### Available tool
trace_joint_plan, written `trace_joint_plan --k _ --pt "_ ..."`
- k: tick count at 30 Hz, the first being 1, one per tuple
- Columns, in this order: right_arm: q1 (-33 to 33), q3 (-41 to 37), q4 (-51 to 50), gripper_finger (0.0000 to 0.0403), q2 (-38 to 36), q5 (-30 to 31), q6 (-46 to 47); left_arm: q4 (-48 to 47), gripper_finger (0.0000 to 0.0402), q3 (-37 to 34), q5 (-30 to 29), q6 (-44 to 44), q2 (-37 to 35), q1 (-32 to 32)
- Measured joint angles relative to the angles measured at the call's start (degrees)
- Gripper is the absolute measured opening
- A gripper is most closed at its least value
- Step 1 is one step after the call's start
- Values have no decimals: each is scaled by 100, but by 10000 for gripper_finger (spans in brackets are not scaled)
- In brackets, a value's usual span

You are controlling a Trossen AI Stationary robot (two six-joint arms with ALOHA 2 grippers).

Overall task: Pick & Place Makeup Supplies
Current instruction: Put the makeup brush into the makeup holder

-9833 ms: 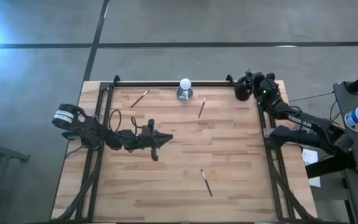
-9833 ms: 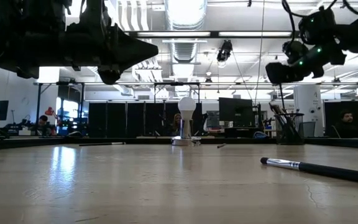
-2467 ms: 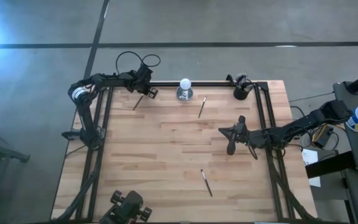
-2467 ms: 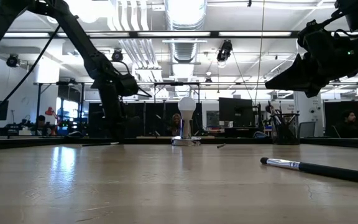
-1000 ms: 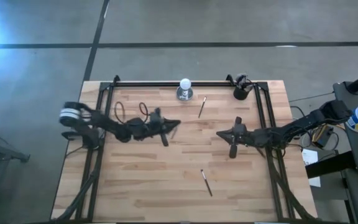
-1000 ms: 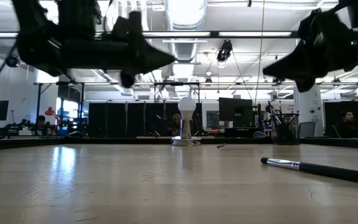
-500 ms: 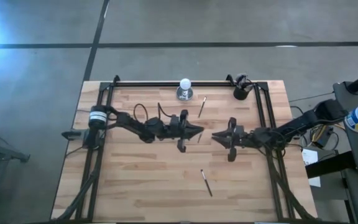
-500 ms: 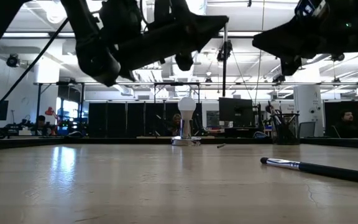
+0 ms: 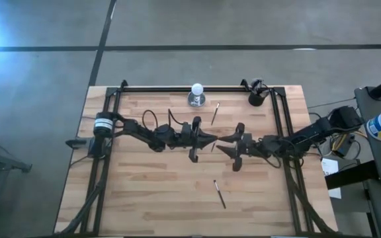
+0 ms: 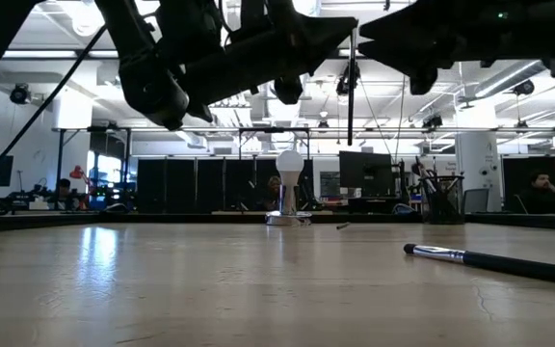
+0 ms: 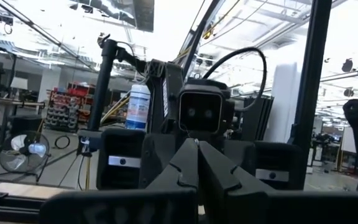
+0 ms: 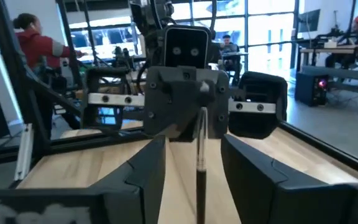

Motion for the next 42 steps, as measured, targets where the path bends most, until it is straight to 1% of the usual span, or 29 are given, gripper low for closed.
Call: trace_joint_plan --k 4,7,10,13,15,18,20,22,27,29,32,34,37,39,42 --pt "-115 249 -23 134 329 10 6 6 0 0 0 3 -2 -1" --pt "-180 389 -38 114 546 16 0 2 0 -2 4 4 -1 0" --pt "-180 447 4 80 649 24 -4 4 0 -2 9 4 -2 -2" --pt "-173 432 0 31 618 138 -65 1 0 -4 7 -8 -2 0" --pt "-173 389 -3 19 547 153 -90 -16 1 -8 -3 -119 -30 1" --pt "-171 289 -57 17 362 232 -102 -306 9 -69 -93 -211 -179 4" --pt "-175 230 -157 16 154 319 -139 -695 18 -137 -173 -192 -351 19" --pt "-182 142 -361 15 -98 533 -241 -1018 29 -296 -242 -161 -572 40" --pt "-340 -167 -1027 14 -1131 1044 -629 -1038 45 -907 -295 4 -1049 44" --pt "-580 -282 -1519 14 -1604 1138 -716 -1037 45 -1192 -385 62 -1193 44" --pt "-1173 -526 -2165 14 -2328 1094 -730 -940 45 -1583 -604 128 -1314 44" --pt "-1731 -715 -2448 14 -2760 773 -748 -777 45 -1784 -749 136 -1320 44" --pt "-2728 -953 -2571 14 -3231 39 -805 -629 45 -2011 -903 133 -1320 52" --pt "-3430 -1044 -2603 14 -3406 -385 -837 -592 45 -2107 -997 133 -1320 52" --pt "-4439 -1076 -2616 14 -3456 -882 -842 -559 45 -2163 -1007 133 -1320 61"
